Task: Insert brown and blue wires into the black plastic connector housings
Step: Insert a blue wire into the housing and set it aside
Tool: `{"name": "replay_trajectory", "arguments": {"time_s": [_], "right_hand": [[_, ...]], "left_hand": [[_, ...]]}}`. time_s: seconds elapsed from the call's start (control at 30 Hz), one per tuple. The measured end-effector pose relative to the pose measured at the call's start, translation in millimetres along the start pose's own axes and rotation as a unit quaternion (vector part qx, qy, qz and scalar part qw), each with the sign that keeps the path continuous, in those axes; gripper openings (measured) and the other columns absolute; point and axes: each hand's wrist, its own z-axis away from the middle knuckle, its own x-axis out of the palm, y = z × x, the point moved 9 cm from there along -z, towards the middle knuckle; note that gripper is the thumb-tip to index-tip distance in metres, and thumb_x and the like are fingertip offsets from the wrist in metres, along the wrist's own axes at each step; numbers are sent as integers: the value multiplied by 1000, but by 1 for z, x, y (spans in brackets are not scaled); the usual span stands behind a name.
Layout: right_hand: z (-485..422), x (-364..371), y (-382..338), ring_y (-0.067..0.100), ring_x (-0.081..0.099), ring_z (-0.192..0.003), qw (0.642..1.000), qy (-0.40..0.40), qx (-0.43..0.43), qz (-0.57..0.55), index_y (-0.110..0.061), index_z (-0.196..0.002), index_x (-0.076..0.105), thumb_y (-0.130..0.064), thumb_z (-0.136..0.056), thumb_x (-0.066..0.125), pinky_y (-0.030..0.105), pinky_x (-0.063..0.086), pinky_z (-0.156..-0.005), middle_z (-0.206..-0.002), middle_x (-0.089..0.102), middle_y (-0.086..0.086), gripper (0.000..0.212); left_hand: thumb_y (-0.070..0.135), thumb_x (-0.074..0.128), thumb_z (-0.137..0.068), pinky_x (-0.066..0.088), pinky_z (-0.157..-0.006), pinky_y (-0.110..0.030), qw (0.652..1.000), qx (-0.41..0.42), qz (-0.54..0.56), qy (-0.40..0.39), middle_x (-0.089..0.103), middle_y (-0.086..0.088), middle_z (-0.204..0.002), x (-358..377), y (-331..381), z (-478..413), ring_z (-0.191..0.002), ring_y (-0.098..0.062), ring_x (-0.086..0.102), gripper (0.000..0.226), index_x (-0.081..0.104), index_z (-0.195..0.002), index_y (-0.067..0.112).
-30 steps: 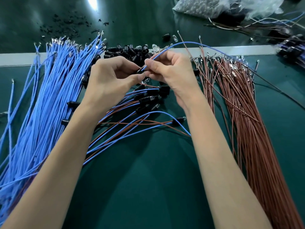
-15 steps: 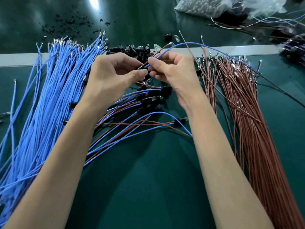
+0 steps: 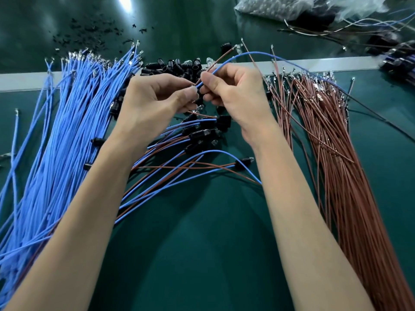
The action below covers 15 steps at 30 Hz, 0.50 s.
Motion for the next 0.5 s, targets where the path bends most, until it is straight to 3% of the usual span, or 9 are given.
{"name": "replay_trajectory", "arguments": {"time_s": [0.1,0.3,0.5], "right_hand": [[-1,-5,-2,3,61,-54,1000,20,-10,-15,-14,-74,62,-8,-91,62,15,47,-55,-64,67,-2,18],[1,4,0,1,59,-55,999,-13,-3,-32,-14,-73,65,-8,-88,66,13,45,-55,-61,66,-6,16],[1,-3,-9,-1,54,-60,998,20,-50,-27,-22,-72,65,-8,-85,69,15,45,-58,-61,62,-14,19]], "left_hand": [[8,66,-87,53,-71,-16,1000,1,4,1,71,-4,-82,0,1,-1,-69,-6,68,7,69,-89,13],[9,66,-87,53,-68,-17,1000,3,-19,-3,72,-4,-84,-1,2,0,-68,-6,68,6,69,-89,14],[13,59,-93,49,-63,-13,999,-6,-31,-11,72,13,-71,-2,2,1,-66,-3,67,15,69,-86,21]]}}
